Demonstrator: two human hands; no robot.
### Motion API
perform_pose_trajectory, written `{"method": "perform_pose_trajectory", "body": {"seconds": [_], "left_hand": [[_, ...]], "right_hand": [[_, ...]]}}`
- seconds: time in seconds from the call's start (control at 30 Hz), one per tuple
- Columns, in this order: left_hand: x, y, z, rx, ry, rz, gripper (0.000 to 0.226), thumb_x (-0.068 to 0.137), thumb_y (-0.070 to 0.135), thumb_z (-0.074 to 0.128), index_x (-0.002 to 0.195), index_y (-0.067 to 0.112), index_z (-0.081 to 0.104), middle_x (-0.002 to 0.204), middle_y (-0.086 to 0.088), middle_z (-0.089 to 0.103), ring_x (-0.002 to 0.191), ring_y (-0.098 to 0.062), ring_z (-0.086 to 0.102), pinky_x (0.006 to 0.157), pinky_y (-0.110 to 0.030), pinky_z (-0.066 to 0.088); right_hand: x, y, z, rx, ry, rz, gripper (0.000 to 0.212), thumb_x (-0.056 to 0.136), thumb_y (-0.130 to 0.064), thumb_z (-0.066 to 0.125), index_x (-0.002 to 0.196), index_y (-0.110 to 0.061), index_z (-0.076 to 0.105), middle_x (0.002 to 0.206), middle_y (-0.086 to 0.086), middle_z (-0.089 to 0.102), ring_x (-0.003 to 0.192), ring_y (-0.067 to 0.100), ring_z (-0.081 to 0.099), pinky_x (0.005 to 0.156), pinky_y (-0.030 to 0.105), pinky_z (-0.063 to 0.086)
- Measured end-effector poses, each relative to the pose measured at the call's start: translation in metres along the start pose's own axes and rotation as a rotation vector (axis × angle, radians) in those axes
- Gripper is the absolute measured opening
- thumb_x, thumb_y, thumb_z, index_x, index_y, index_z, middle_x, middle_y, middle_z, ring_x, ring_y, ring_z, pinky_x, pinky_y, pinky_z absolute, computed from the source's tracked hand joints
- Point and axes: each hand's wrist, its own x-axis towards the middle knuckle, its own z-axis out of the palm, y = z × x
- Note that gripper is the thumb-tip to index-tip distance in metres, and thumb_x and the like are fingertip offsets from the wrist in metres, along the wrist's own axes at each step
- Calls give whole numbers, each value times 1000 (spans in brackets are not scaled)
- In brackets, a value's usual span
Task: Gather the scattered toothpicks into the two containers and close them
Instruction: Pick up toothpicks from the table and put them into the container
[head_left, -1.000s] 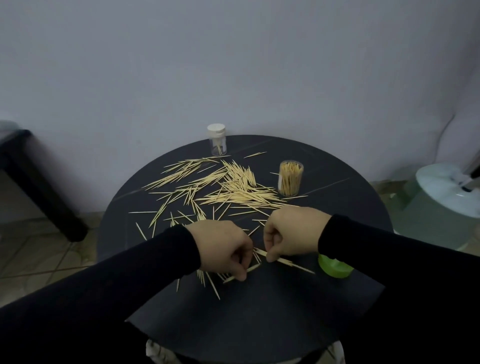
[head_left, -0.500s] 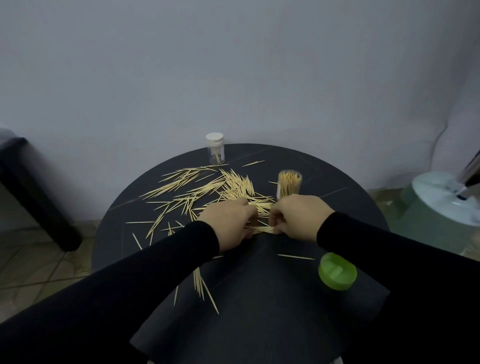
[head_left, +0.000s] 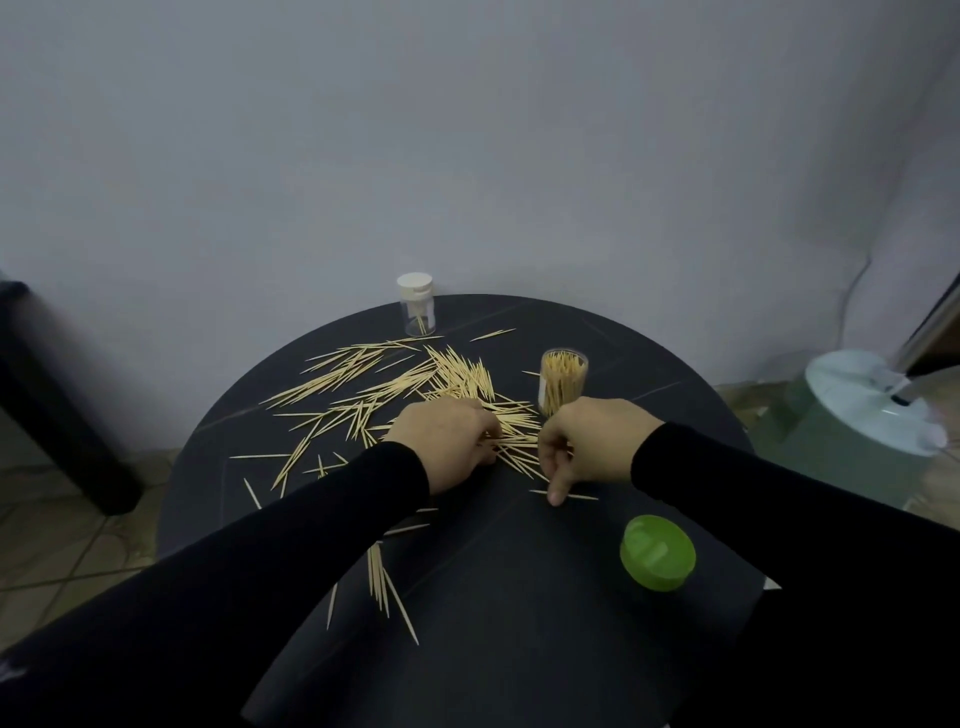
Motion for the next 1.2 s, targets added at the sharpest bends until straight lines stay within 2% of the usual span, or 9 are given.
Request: {"method": "perform_pose_trajectory", "body": {"seconds": [0.07,0.17,0.27,0.43,0.6,0.8,1.03,1.2], "left_hand": [[1,-1,0,12,-1,-12,32,94,40,52,124,30,58,122,7,57,113,-15,52,93,-37,48],[2,-3,-1,34,-13,-18,33,94,42,50,123,31,59,120,6,57,112,-15,52,91,-35,48],[2,-3,-3,41,-17,-17,30,94,42,50,118,30,62,115,6,59,109,-14,54,90,-33,48],[1,-3,-4,48,-8,-31,25,94,42,50,108,28,65,110,6,60,105,-15,55,89,-35,49],[1,-2,-6,53,-18,-40,25,94,42,49,108,28,63,111,6,61,105,-15,55,89,-36,50],[1,1,-7,73,-23,-40,25,96,40,47,109,25,62,110,4,61,103,-16,56,87,-35,51],[2,2,-6,86,-9,-27,27,98,37,45,115,25,63,112,2,61,105,-17,56,87,-36,51],[1,2,-5,84,77,-5,27,97,33,45,110,24,66,109,4,60,103,-16,55,84,-32,50]], "right_hand": [[5,3,2,10,92,1,31,73,-42,79,97,-29,65,92,-12,61,90,10,58,69,25,46],[9,4,3,27,177,7,46,75,-41,77,116,-29,62,117,-9,60,109,13,55,87,31,49],[11,3,4,17,202,14,47,83,-38,71,126,-26,59,125,-6,60,113,13,56,92,31,49],[14,-2,5,-28,207,53,39,91,-34,62,129,-24,59,123,-2,62,111,17,58,93,32,49],[18,-3,3,-80,171,64,30,94,-32,57,121,-21,65,116,0,65,106,18,60,89,31,50],[21,0,8,-140,180,51,18,96,-29,55,110,-21,62,112,1,62,101,18,59,86,32,50],[20,-1,8,-203,151,56,21,97,-25,54,114,-15,61,110,6,63,100,22,61,89,37,52],[17,0,9,-227,177,46,22,97,-24,51,115,-12,59,111,6,61,99,22,60,88,38,53]]}}
